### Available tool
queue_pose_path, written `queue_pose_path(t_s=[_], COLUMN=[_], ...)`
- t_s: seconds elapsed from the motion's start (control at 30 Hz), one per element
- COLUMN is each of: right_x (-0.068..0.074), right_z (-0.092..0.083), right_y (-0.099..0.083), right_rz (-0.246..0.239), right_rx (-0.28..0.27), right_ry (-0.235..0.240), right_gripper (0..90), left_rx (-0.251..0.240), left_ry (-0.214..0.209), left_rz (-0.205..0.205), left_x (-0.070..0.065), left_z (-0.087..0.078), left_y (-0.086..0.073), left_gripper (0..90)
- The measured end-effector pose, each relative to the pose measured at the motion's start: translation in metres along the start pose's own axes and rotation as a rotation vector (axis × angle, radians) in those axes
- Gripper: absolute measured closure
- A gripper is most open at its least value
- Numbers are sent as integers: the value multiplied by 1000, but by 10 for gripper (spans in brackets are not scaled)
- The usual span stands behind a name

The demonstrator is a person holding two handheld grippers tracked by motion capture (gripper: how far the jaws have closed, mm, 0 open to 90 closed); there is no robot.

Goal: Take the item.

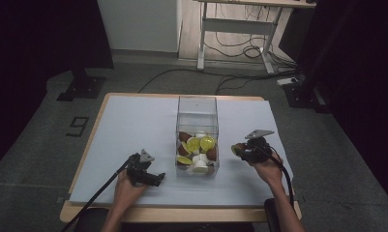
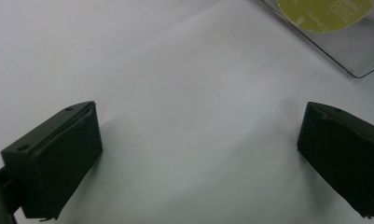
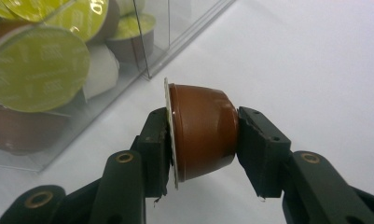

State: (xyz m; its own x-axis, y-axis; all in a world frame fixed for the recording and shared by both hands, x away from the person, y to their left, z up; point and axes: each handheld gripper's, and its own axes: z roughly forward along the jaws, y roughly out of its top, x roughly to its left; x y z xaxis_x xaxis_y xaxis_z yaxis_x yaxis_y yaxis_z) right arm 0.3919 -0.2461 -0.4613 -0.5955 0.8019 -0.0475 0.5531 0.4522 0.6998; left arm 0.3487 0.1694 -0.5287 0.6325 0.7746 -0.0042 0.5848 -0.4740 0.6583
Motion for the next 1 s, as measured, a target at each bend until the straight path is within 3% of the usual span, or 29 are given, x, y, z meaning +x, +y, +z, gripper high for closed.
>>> queue_pose_path(t_s=[1.0], right_x=[-2], right_z=[31], right_y=[-19], right_rz=[11], right_rx=[105], right_ry=[26], right_gripper=[549], left_rx=[0], left_ry=[0], left_rz=[1], left_x=[0], left_z=[0], left_y=[0], left_gripper=[0])
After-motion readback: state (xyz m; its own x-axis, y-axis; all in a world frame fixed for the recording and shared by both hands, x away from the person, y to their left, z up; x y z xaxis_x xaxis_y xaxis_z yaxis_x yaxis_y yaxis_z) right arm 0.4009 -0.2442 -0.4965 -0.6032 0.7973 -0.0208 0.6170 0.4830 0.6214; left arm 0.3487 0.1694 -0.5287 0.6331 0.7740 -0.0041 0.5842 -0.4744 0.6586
